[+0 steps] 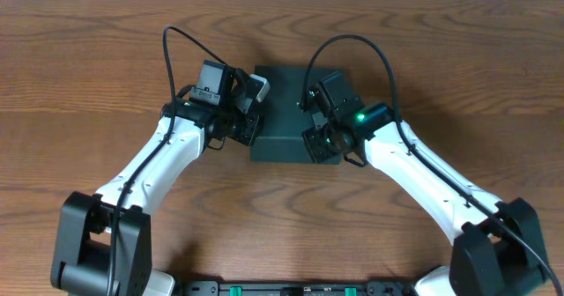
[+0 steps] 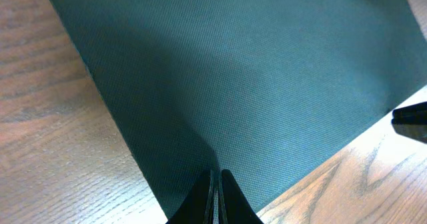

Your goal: Pack container

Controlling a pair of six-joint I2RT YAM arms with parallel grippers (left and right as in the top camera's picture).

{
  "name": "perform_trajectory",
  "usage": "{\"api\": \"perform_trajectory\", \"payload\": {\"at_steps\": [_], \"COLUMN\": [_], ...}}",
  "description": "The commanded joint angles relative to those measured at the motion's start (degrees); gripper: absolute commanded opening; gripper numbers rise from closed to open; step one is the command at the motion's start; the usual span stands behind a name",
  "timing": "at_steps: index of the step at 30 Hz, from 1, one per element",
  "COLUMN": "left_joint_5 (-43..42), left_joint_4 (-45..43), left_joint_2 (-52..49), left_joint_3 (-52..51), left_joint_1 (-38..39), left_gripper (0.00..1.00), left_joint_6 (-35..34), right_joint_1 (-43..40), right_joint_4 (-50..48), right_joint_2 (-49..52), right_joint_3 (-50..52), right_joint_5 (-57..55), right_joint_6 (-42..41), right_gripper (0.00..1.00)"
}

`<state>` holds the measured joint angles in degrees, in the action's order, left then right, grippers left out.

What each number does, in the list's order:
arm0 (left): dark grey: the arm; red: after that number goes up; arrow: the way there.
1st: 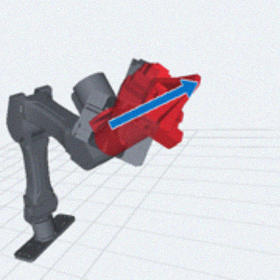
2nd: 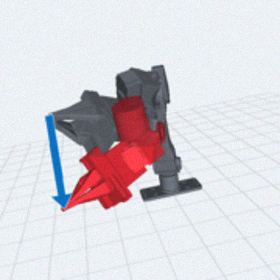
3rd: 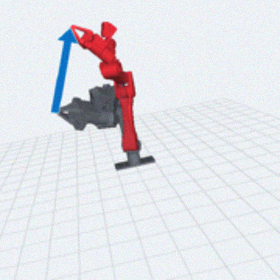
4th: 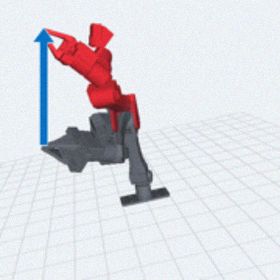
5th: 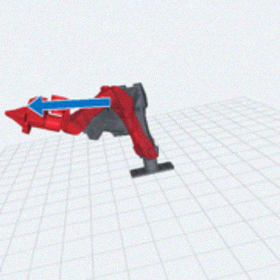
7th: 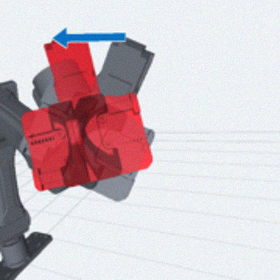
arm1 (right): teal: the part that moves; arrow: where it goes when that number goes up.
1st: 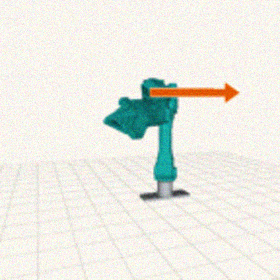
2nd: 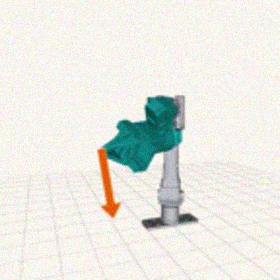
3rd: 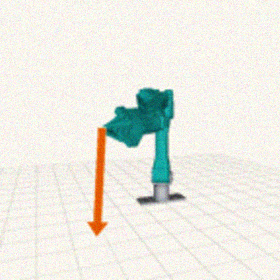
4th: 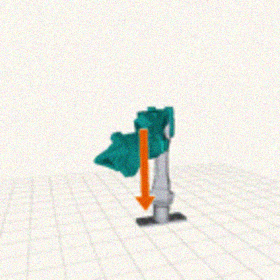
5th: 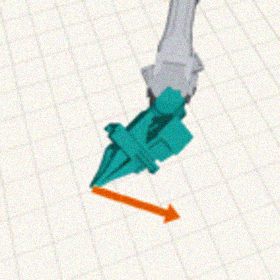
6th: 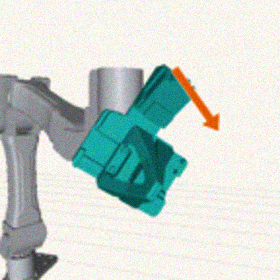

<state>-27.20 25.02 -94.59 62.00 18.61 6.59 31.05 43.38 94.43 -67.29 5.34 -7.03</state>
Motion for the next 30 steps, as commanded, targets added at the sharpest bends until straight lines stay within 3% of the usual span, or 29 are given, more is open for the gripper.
{"api": "perform_trajectory", "payload": {"at_steps": [1, 16, 30], "left_joint_5": [-0.92, -0.92, -0.94], "left_joint_4": [0.20, 0.61, 0.63], "left_joint_2": [-2.64, -4.90, -4.90], "left_joint_3": [-0.04, -0.04, -0.04], "left_joint_1": [0.17, 0.17, 0.17], "left_gripper": [0.06, 0.06, 0.06], "left_joint_6": [-0.66, -0.61, -0.63], "right_joint_1": [-0.39, 3.69, 5.46], "right_joint_4": [-1.62, -9.84, -33.11], "right_joint_2": [-0.76, -0.76, 0.50], "right_joint_3": [2.60, 11.34, 22.03], "right_joint_5": [-0.68, -0.17, -14.64], "right_joint_6": [-2.10, -6.69, -24.61], "right_gripper": [0.02, 0.01, 0.02]}}
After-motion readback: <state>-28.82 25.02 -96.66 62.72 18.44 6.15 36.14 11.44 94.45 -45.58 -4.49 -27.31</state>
